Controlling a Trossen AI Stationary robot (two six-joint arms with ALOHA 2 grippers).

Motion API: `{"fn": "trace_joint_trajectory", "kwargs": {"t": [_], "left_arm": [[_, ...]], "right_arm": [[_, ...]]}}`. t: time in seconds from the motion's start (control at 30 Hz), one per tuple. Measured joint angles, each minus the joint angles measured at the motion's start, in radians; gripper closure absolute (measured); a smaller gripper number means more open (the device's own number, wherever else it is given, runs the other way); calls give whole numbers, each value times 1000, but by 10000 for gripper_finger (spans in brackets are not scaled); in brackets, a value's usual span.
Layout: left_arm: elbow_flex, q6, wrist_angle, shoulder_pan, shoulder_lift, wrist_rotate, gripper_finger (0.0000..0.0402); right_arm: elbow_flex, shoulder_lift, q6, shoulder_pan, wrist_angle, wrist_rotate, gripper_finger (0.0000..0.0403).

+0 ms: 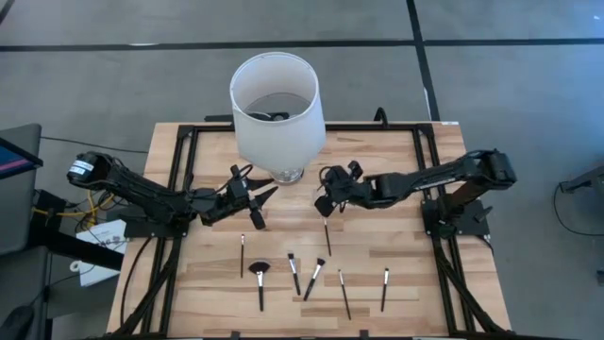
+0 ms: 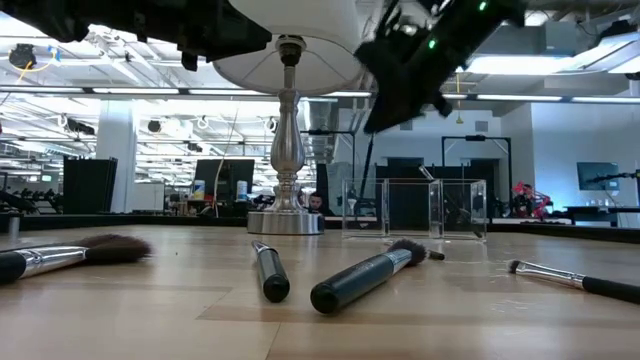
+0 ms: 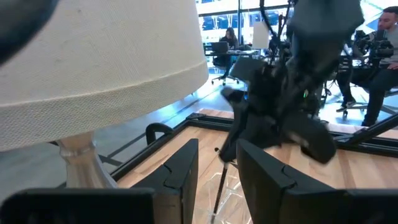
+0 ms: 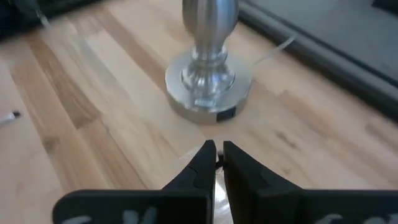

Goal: Put items in baskets/containers
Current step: Put the black liner brush into the transparent organizer, then put the white eyeshadow brush into the transparent organizer

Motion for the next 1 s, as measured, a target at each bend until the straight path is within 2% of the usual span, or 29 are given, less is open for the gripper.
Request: {"fn": "trace_joint_trajectory", "kwargs": {"t": [0.27, 0.4, 0.57, 0.73, 1.0], "left_arm": [[0, -33, -5, -1, 0, 9, 294], [0, -48, -61, -2, 0, 86, 294], [-1, -174, -148, -7, 0, 116, 294], [-36, -318, -215, -41, 0, 117, 294], [-64, -706, -471, -127, -18, 104, 294]], "right_arm": [[-1, 98, -1, -45, 26, -117, 373], [-1, 101, -8, -56, 21, -137, 345], [0, 80, -51, -53, 19, -131, 304], [62, 53, -146, -26, 29, -128, 272], [144, 41, -344, 31, 60, -109, 245]]}}
